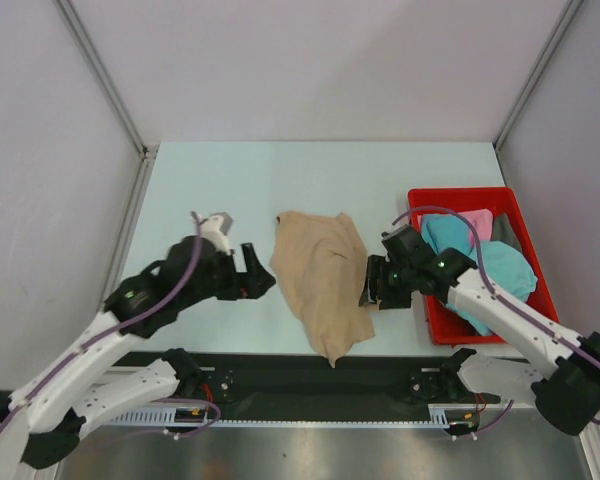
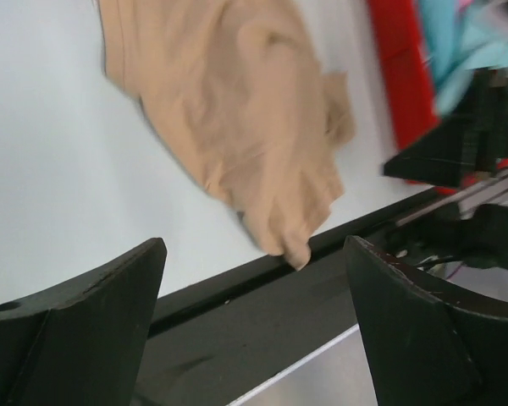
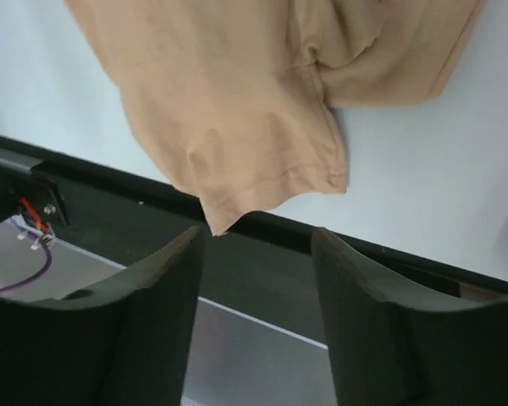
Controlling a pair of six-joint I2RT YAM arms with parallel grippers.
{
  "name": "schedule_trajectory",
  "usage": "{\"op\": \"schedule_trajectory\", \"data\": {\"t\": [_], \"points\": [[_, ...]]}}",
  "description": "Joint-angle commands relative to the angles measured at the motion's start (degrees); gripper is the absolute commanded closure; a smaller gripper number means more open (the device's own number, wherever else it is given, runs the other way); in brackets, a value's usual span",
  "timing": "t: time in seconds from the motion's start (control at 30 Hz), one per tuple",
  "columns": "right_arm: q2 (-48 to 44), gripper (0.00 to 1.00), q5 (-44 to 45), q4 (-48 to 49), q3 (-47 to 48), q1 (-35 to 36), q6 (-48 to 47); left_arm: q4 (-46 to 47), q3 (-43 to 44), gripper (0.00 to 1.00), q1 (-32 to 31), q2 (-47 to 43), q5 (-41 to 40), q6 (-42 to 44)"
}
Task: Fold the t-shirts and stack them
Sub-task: Move the tshirt to the center of the board, then flatten the tshirt out
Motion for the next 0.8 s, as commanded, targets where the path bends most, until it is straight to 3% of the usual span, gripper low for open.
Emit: {"op": "schedule_trajectory", "data": {"t": [0.0,0.03,0.1,0.17,0.27,0.33,0.4,0.43,0.47,0.53,0.6,0.67,0.77], "points": [[-5.6,0.44,-3.7,7.8,-4.5,0.7,2.7,6.9,-6.3,0.08,0.3,4.9,5.4,-3.7],[-5.8,0.44,-4.4,9.6,-6.1,1.6,3.5,9.1,-7.6,0.08,0.3,7.2,5.9,-3.7],[-5.2,0.33,-3.9,11.9,-8.5,2.3,4.9,14.8,-10.4,0.08,1.4,9.6,6.1,-2.6],[-3.0,0.15,-2.3,12.1,-8.4,3.8,4.3,19.5,-12.8,0.09,7.8,14.4,13.3,-1.8],[-0.2,0.11,-1.5,12.3,-7.8,6.0,4.1,27.2,-15.5,0.14,18.8,21.4,23.7,-1.9],[0.9,0.12,-1.3,14.4,-7.6,7.7,4.3,29.9,-15.0,0.16,22.4,25.5,25.5,-1.4],[4.1,0.19,-0.8,16.0,-6.8,10.6,4.6,31.7,-12.3,0.15,22.6,32.1,25.3,0.6],[5.5,0.37,-0.8,16.5,-6.5,11.6,4.6,31.8,-11.4,0.16,22.9,34.6,25.4,0.9],[7.0,0.47,-0.5,16.6,-5.7,13.4,4.6,31.7,-9.9,0.20,22.9,36.8,25.5,1.1],[11.4,0.55,0.6,16.9,-3.7,15.6,5.2,31.8,-8.6,0.26,22.9,43.0,26.9,1.0],[15.3,0.51,2.4,17.5,-2.2,19.3,5.6,31.7,-8.6,0.31,22.9,46.2,26.7,-0.1],[18.1,0.38,3.9,17.5,0.2,22.6,5.8,31.6,-9.3,0.32,22.9,46.9,24.8,-1.7],[23.1,0.32,5.4,17.7,2.6,25.1,6.1,31.7,-9.4,0.32,23.1,48.7,21.7,-2.7]]}}
